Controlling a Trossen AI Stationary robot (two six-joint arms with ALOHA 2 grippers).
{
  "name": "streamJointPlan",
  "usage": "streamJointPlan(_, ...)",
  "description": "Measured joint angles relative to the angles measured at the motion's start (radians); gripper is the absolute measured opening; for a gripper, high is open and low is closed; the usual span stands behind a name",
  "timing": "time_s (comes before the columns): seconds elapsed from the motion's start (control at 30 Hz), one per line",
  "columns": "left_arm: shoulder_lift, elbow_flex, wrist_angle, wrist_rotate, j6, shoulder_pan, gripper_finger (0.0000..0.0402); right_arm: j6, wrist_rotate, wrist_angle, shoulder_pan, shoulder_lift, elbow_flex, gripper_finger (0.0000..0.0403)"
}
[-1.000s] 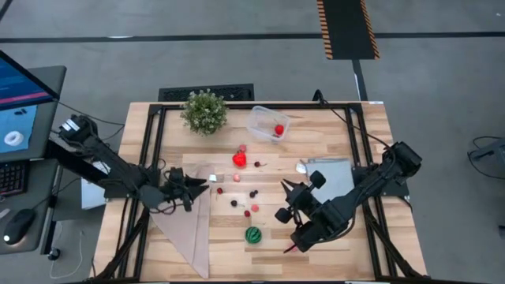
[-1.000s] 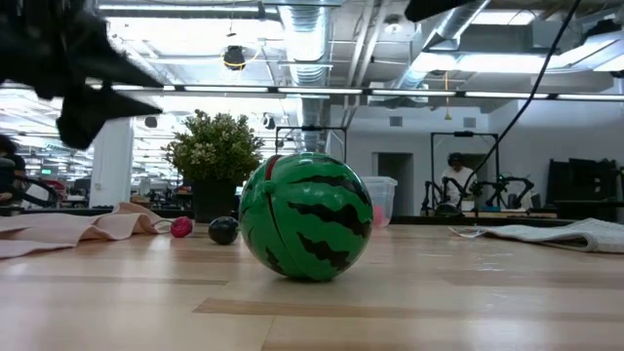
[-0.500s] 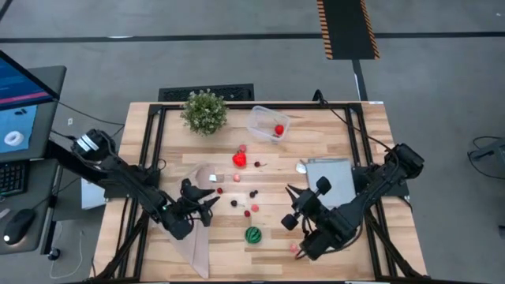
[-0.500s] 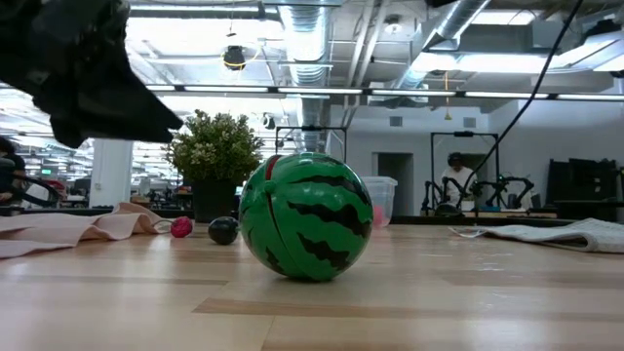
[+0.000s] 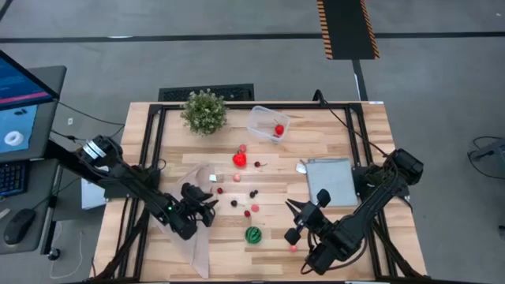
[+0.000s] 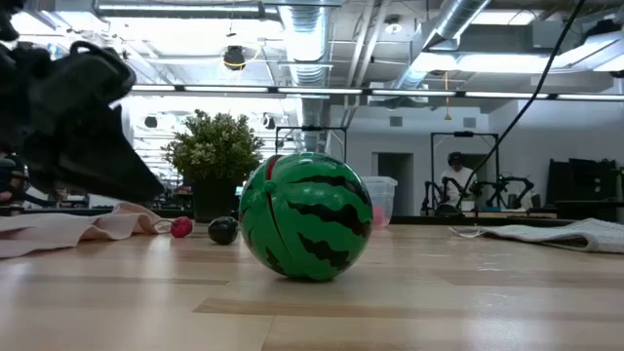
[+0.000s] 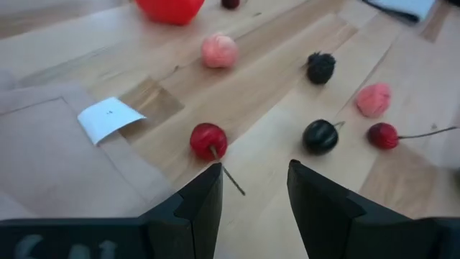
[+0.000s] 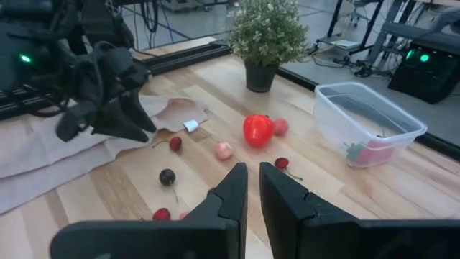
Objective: Pick and placing Produce into tupperware
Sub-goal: Put the red cherry into the transparent bin
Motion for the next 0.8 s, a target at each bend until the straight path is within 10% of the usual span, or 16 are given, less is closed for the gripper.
streamJointPlan(0.8,0.044,0.006,0.005,0.098,0.105,0.097,0.0147,0.000,-0.026,0.032,0.001,0.000,0.000,0.0062)
